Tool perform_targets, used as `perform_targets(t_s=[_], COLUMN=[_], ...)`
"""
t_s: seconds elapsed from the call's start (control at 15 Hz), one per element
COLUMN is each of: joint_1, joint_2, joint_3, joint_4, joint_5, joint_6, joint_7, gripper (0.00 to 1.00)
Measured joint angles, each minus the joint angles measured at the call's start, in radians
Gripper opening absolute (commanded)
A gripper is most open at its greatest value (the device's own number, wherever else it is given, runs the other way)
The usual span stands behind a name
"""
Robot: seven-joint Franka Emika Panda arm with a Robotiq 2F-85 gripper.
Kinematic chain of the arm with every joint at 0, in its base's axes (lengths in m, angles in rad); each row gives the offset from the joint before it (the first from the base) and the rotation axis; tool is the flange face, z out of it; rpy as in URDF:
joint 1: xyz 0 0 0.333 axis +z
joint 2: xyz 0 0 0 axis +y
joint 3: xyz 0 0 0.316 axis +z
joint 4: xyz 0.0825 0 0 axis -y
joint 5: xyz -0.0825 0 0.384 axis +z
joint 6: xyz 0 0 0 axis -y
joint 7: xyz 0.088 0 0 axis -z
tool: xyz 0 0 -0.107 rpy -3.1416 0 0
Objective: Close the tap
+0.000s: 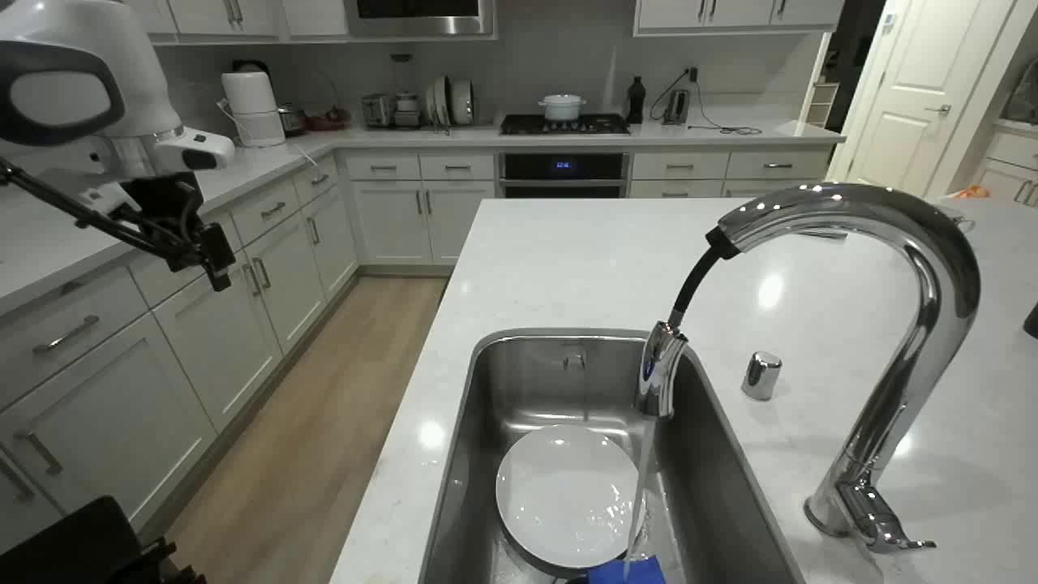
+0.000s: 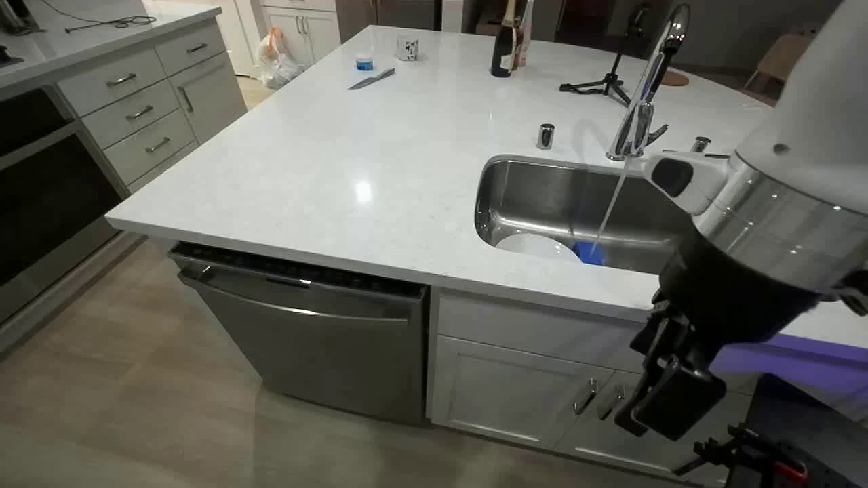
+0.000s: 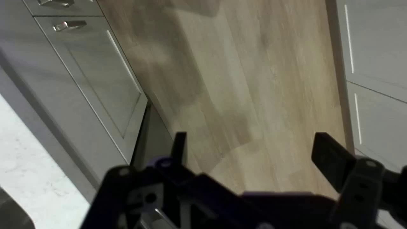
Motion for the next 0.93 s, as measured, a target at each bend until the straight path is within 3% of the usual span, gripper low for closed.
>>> perform_targets(t_s=[0.33,0.93], joint_1=[-0.024,-0.205], joint_2=[0.003,0.055], joint_3=[-0.003,-0.016], joint_4=[0.0,0.002], joint_5=[-0.039,-0.356], joint_6=[0.0,0.011], joint_7=[0.007,0.216], gripper=[1.0,1.0])
